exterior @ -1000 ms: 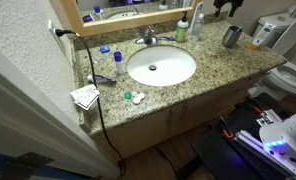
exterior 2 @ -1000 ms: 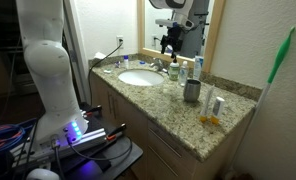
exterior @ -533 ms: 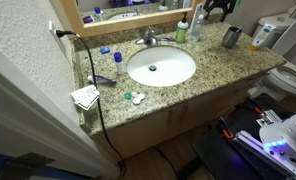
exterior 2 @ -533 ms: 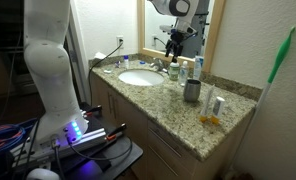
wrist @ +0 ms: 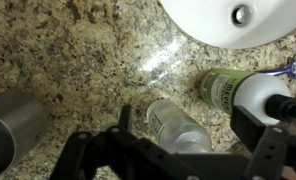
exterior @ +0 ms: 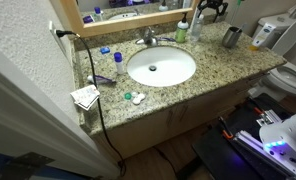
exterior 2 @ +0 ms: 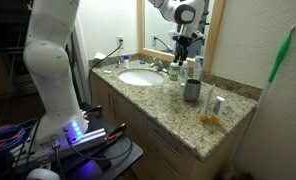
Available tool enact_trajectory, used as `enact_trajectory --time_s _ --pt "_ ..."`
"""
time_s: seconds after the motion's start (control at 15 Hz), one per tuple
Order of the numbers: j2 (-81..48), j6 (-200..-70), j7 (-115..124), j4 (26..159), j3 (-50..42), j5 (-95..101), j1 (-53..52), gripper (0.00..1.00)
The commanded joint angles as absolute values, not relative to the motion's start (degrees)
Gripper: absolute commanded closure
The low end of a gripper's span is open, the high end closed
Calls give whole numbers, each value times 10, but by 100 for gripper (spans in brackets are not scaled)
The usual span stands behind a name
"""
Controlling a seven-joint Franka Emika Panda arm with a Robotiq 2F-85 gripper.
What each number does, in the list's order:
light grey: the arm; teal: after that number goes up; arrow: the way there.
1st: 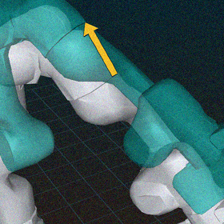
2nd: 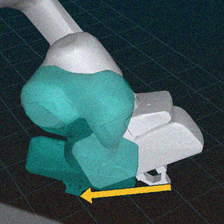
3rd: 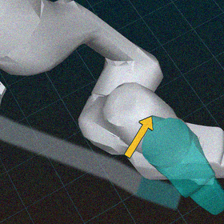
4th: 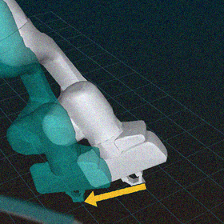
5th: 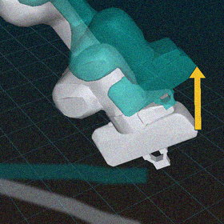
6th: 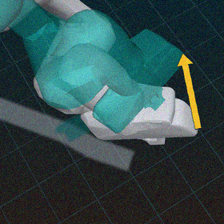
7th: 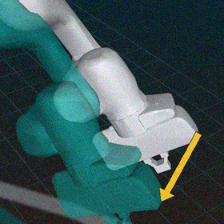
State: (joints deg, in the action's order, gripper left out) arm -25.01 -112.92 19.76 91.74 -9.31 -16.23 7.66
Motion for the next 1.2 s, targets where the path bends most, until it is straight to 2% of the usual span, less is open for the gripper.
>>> enact_trajectory --time_s 0.0,0.6,1.13 --pt "-262 -1123 226 906 -94 -140 74 0" --pt "-299 -1241 318 896 -93 -167 76 0" --pt "-314 -1241 365 889 -96 -149 67 0"
